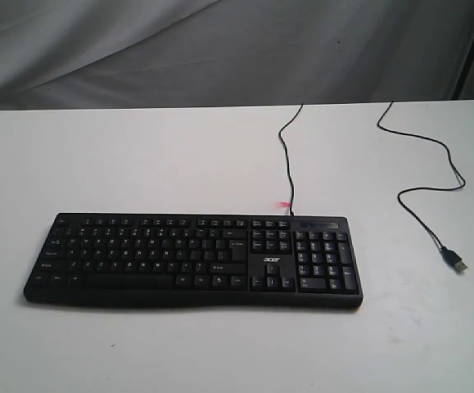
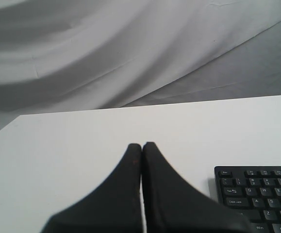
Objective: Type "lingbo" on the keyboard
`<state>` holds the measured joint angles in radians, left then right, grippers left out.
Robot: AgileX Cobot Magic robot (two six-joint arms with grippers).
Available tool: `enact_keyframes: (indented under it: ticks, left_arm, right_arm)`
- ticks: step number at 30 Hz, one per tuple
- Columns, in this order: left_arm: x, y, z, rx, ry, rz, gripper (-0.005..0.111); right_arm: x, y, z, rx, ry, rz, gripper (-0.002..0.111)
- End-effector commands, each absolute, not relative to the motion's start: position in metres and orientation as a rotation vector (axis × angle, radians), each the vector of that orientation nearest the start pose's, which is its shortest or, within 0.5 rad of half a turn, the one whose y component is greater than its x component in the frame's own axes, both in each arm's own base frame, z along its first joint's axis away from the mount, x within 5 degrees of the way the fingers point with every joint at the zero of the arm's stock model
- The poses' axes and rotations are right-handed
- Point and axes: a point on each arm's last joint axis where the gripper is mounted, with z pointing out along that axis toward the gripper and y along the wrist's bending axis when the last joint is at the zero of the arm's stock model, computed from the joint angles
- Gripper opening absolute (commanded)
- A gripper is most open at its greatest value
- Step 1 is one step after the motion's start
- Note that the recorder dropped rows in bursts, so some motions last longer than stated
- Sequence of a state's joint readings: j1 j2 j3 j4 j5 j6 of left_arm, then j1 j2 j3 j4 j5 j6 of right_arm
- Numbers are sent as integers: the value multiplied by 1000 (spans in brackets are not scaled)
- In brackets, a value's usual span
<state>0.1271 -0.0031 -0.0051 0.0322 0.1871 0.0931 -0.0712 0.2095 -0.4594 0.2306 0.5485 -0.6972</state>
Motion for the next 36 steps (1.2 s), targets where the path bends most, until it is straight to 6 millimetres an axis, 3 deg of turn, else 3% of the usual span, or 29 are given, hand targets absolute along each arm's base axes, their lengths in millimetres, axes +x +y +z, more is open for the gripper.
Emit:
enact_keyframes:
  ticks: [1, 6, 12, 20, 30, 36]
  left_arm:
    - [56, 7, 197, -6, 1670, 190, 1]
    - [56, 7, 197, -6, 1670, 190, 1]
    - [56, 7, 197, -6, 1670, 190, 1]
    - [56, 7, 197, -6, 1670, 190, 1]
    - [56, 7, 197, -6, 1670, 190, 1]
    - [56, 7, 197, -6, 1670, 190, 1]
  right_arm:
    - [52, 8, 296, -451, 1753, -283, 0]
    - [56, 7, 284, -370, 1784, -223, 0]
    - [64, 0, 272, -287, 1700, -284, 0]
    - [65, -5, 248, -148, 1768, -237, 0]
    - [57, -6, 206, -121, 1797, -232, 0]
    - [56, -6, 200, -122, 1843, -226, 0]
